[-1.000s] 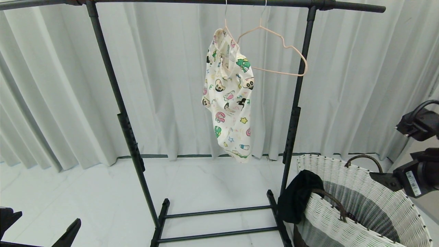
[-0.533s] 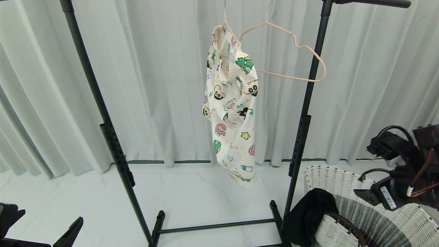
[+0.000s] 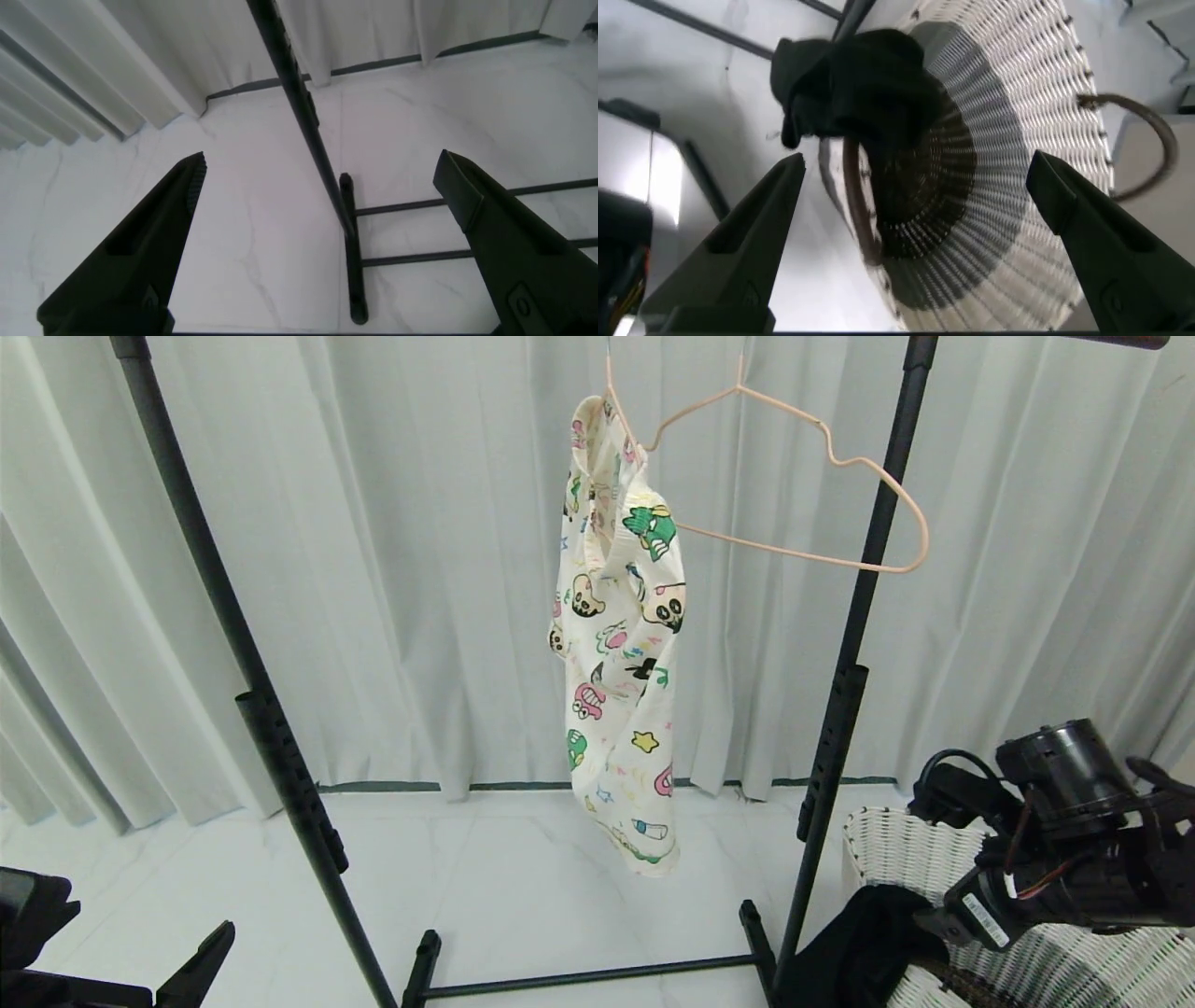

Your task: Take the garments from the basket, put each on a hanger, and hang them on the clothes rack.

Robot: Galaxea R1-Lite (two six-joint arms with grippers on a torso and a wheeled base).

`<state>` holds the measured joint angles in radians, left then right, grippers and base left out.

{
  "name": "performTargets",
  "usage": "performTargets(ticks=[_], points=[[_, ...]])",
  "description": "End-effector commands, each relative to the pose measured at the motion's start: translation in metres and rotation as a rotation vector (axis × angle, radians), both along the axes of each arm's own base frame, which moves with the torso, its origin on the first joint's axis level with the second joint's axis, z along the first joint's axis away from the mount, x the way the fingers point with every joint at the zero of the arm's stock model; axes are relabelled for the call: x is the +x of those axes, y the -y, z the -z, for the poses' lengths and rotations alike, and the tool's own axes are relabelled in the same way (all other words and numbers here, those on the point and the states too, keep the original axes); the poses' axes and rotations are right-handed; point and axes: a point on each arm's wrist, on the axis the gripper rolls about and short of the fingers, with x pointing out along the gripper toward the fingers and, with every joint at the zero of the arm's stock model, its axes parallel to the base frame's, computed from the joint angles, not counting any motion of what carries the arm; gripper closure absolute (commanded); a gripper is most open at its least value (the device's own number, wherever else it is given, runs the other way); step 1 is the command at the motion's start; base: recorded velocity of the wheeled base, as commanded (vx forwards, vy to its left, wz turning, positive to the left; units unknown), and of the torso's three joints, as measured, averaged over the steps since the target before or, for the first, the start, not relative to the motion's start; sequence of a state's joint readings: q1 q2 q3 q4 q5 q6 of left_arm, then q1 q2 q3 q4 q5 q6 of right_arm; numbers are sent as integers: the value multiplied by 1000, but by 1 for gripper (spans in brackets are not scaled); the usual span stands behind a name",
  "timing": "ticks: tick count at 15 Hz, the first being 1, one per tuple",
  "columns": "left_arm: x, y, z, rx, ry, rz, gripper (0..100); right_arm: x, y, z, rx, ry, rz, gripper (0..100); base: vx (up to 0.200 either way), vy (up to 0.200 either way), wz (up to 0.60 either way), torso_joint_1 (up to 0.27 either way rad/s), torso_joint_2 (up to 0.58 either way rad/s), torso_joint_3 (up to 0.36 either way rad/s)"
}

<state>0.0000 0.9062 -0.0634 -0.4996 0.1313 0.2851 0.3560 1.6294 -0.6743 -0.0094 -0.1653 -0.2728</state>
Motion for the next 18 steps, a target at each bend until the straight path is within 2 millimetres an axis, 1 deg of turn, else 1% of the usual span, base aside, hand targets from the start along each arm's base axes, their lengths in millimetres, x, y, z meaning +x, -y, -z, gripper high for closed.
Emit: performTargets(ticks=[1,4,5,6,9,11,15,18], points=[[-1,0,3,1,-11,-4,0,9,-4,28,-32,-84,-3,0,0,0,0,0,0,0],[-1,0,3,1,-14,-5,0,25,-4,47,-46,-72,27,0,0,0,0,0,0,0],[-1,0,4,1,-17,-6,0,26,-5,49,-50,-72,32,0,0,0,0,0,0,0],[-1,0,5,1,-22,-6,0,34,-5,57,-50,-61,44,0,0,0,0,0,0,0],[-1,-1,3,8,-18,-22,0,50,1,70,-56,-17,95,0,0,0,0,0,0,0],[0,-1,4,8,-21,-22,0,54,0,73,-51,5,98,0,0,0,0,0,0,0],[2,-1,2,8,-18,-22,0,55,-2,75,-45,2,84,0,0,0,0,0,0,0],[2,-1,1,8,-13,-22,0,65,-5,84,-38,38,87,0,0,0,0,0,0,0]])
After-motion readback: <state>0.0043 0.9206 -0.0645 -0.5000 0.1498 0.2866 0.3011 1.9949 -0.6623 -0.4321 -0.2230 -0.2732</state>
